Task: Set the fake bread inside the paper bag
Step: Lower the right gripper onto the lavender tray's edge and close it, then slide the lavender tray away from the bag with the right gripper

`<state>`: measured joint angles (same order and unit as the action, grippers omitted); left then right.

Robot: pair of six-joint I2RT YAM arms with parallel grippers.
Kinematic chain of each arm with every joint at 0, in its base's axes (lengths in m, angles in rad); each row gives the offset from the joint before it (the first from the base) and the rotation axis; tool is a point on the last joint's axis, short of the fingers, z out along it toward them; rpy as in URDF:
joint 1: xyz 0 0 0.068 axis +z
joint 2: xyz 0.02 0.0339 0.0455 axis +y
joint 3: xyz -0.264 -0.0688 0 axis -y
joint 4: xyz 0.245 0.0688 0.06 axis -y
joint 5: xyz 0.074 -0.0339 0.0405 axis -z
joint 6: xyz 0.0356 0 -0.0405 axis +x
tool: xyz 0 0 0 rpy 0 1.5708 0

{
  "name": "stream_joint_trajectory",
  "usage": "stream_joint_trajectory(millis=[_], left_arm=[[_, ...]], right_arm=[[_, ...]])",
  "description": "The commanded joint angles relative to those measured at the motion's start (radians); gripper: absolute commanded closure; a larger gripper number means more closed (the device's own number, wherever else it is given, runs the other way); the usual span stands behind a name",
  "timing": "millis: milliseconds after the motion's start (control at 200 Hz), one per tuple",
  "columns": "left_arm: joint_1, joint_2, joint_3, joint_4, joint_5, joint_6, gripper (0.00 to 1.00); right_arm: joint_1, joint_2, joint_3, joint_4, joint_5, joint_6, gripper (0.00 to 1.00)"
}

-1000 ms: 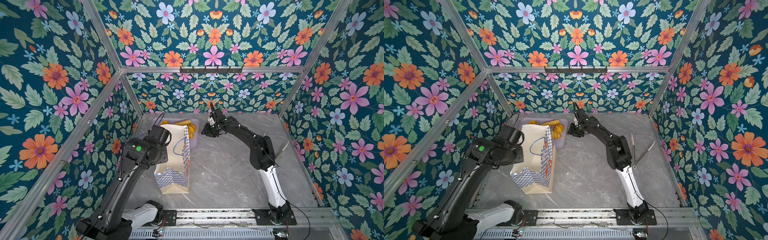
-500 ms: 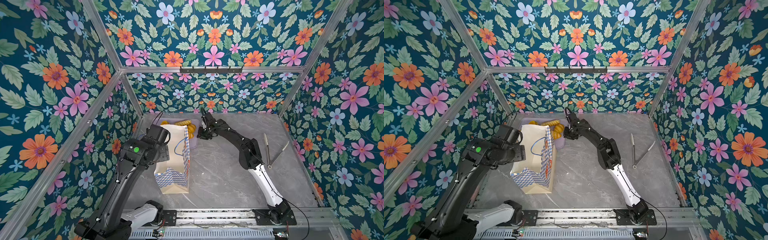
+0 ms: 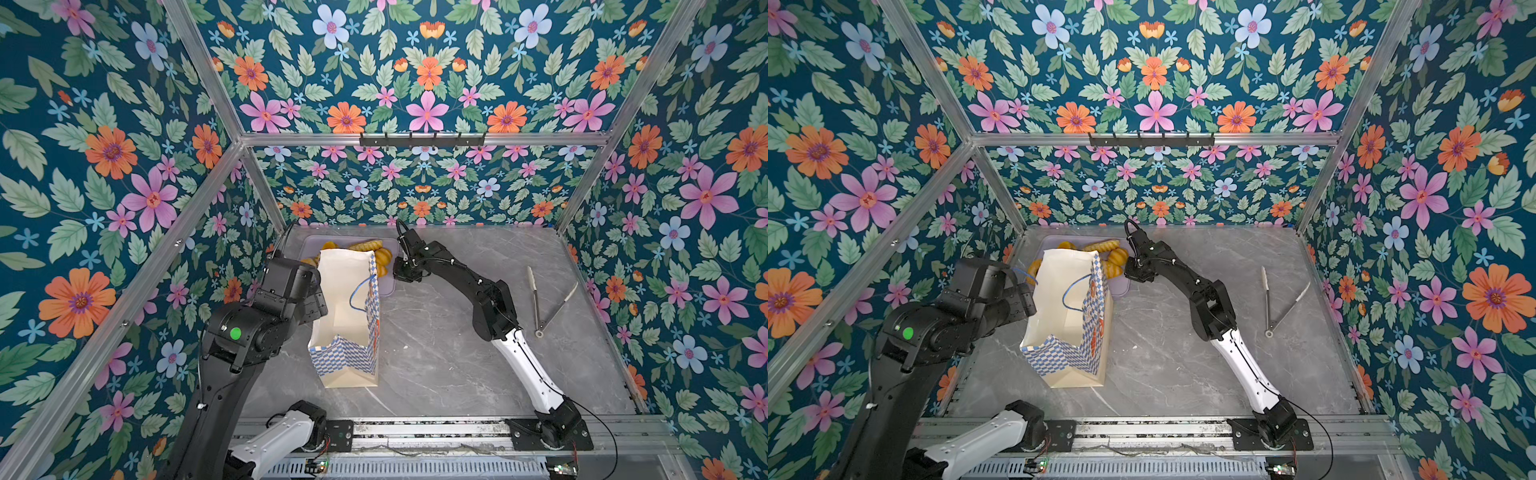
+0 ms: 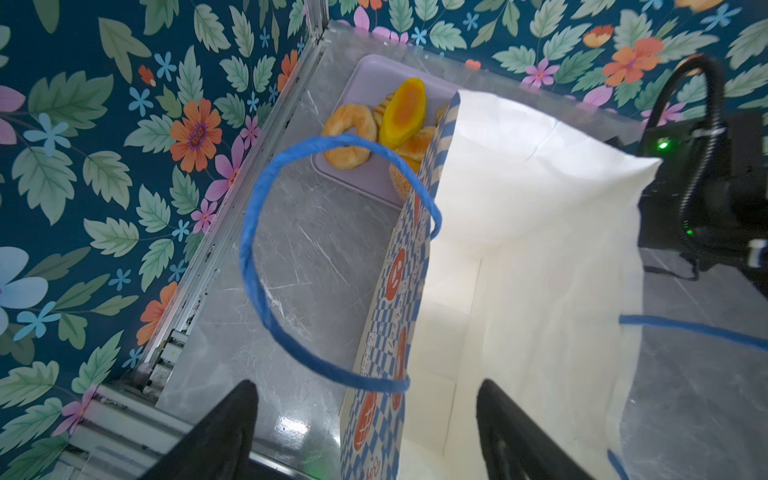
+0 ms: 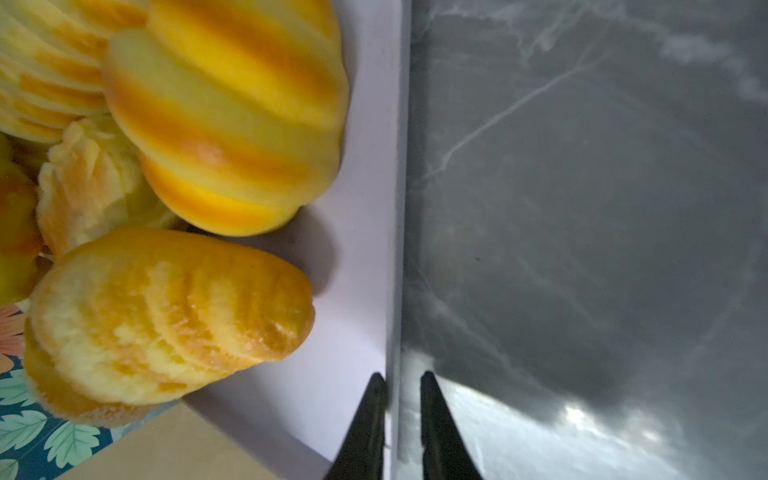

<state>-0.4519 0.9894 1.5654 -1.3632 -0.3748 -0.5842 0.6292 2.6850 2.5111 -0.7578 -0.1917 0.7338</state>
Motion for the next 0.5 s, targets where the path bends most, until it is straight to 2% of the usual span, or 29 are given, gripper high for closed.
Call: stream_joint_trajectory(millis=[0,200,250,355,495], left_arm=[[0.001,-0.008,0.023,0.033,-0.018,-0.006,0.16],[0.001,-0.013,0.037,0.034,-0.004,0.001,0.16],[0.0,-0.017,0.042,0.035,-0.005,0.002,0.16],[0.0,-0.027,0.055,0.044,-0.008,0.003,0.16],[0.001,-0.027,0.064,0.042,-0.003,0.009,0.16]], right_arm=[[0.001,0.012,-0.004,-0.01,0.034,0.032,0.83],[0.001,0.038,0.021,-0.022,0.051,0.049,0.83],[0.003,0.041,0.025,-0.027,0.061,0.049,0.87],[0.004,0.024,-0.006,-0.028,0.087,0.062,1.0],[-0.009,-0.042,-0.114,0.021,0.113,0.085,1.0]])
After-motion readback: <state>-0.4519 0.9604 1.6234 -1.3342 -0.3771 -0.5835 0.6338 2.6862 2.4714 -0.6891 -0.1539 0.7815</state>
